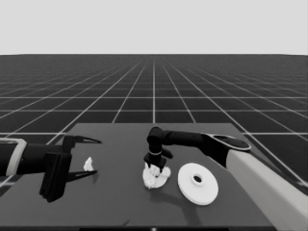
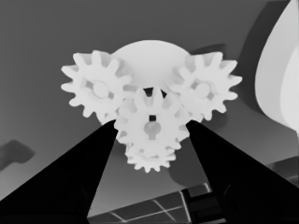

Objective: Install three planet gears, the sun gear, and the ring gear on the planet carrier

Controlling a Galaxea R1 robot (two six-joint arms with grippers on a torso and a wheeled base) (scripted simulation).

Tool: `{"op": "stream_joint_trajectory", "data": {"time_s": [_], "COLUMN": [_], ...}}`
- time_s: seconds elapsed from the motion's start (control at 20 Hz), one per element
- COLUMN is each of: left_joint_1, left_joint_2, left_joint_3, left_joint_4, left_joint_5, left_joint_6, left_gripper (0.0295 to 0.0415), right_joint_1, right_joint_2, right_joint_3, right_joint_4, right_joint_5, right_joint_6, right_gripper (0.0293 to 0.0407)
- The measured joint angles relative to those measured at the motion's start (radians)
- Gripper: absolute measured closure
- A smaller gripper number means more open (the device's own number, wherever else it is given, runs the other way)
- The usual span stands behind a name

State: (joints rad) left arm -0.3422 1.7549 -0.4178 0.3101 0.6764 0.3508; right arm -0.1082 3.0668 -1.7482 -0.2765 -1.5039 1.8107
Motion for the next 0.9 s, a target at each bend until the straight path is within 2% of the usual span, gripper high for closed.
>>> {"op": "stream_joint_trajectory", "data": {"time_s": [0.9], "left_joint_1": [0.0], "left_joint_2": [0.0], "left_joint_3": [0.0], "left_joint_4": [0.0], "left_joint_5": [0.0], "left_joint_6": [0.0], "left_gripper": [0.0326], "right_joint_1": [0.0], "right_joint_2": [0.0], "right_joint_3": [0.0], "right_joint_4": [0.0], "right_joint_5": [0.0], "right_joint_6": [0.189], "right_gripper": [0.0391]}}
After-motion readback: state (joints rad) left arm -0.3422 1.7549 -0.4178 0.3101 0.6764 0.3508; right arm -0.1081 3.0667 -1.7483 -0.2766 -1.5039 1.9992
